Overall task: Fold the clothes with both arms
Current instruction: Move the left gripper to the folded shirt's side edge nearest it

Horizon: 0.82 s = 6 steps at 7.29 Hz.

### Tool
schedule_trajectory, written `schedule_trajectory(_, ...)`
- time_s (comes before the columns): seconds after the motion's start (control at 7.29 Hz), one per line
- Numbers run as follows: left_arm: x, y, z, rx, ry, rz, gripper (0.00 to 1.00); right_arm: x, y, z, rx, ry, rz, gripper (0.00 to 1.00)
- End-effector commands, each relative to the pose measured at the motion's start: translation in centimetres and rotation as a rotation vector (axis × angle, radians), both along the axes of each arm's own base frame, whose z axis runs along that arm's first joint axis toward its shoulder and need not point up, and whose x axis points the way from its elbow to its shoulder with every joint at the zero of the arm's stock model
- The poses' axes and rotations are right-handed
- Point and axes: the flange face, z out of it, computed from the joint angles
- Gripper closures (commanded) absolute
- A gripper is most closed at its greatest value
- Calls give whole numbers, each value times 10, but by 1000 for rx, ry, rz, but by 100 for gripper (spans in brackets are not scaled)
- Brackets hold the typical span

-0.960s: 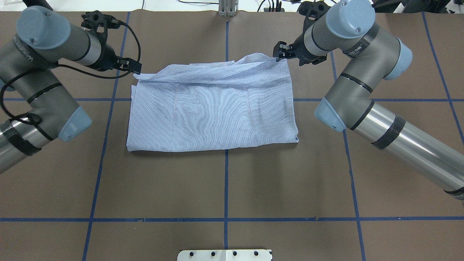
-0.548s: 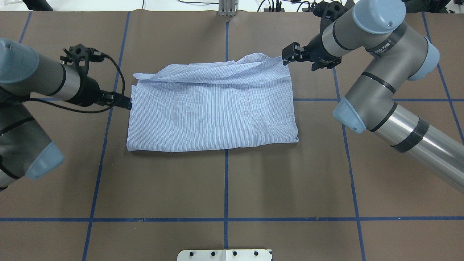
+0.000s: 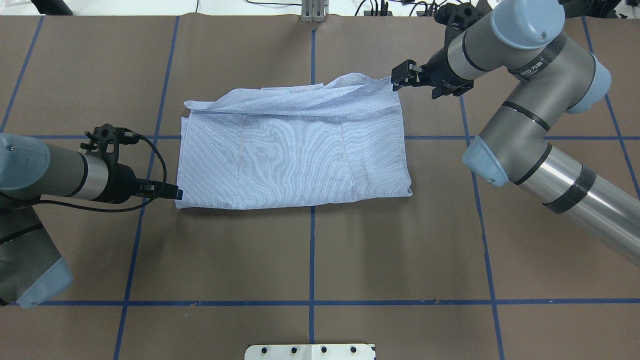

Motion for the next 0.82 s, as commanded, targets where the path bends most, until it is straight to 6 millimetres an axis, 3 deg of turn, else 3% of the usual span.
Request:
schedule_trajectory(0.0,35,6,0,-39,4,-21,17,-1,1,0,2,1,0,0)
schedule_trajectory(0.27,48,-1,-3,-46,5,-21,32,-1,1,-1,2,0,1,0)
schedule_trajectory(0.55,50,1,-3,-46,5,-16,34,-1,1,-1,3,-1,1,0)
schedule_trajectory(0.69,50,1,-3,-47,5,-17,53,-1,1,-1,4,-1,0,0)
